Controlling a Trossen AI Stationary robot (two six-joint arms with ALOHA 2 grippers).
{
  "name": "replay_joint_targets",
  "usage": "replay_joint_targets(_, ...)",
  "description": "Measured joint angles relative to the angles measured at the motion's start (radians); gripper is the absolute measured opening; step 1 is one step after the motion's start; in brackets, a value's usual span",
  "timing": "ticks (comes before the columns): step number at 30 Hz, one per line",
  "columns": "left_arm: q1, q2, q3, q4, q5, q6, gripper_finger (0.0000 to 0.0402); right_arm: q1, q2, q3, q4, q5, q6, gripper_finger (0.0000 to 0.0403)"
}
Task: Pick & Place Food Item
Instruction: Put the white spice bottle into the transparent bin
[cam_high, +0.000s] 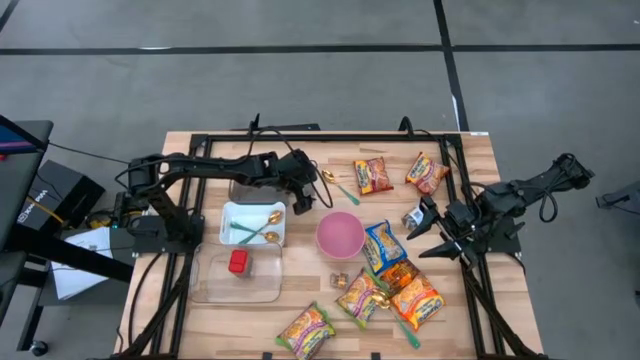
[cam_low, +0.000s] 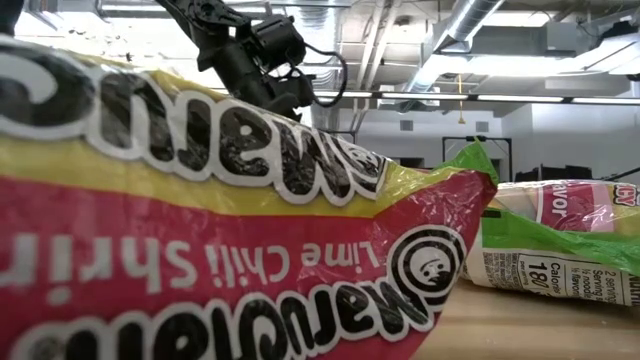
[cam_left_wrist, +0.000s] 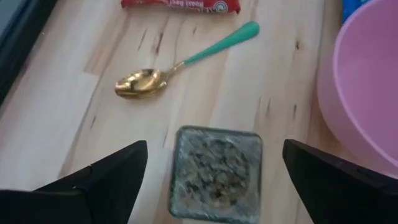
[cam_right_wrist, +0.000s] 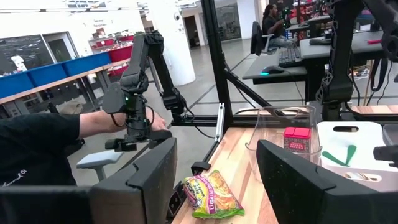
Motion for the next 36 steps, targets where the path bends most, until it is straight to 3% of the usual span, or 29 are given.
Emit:
replay_joint_targets(9,0.009,0.005,0.0,-0.013,0.05,0.0,0.0347,0.0,0.0,0.0,-0.007,0.0,-0.001,0.0215)
replay_joint_targets(23,0.009,0.005,0.0,-0.043,0.048,0.006,0.019,0.0,0.0,0.0,-0.007,0.0,0.001,0.0215)
replay_joint_targets(36,0.008,-0.016,-0.001,-0.027,0.005,0.027,0.019,0.0,0.0,0.0,-0.012,0.0,0.001,0.0215)
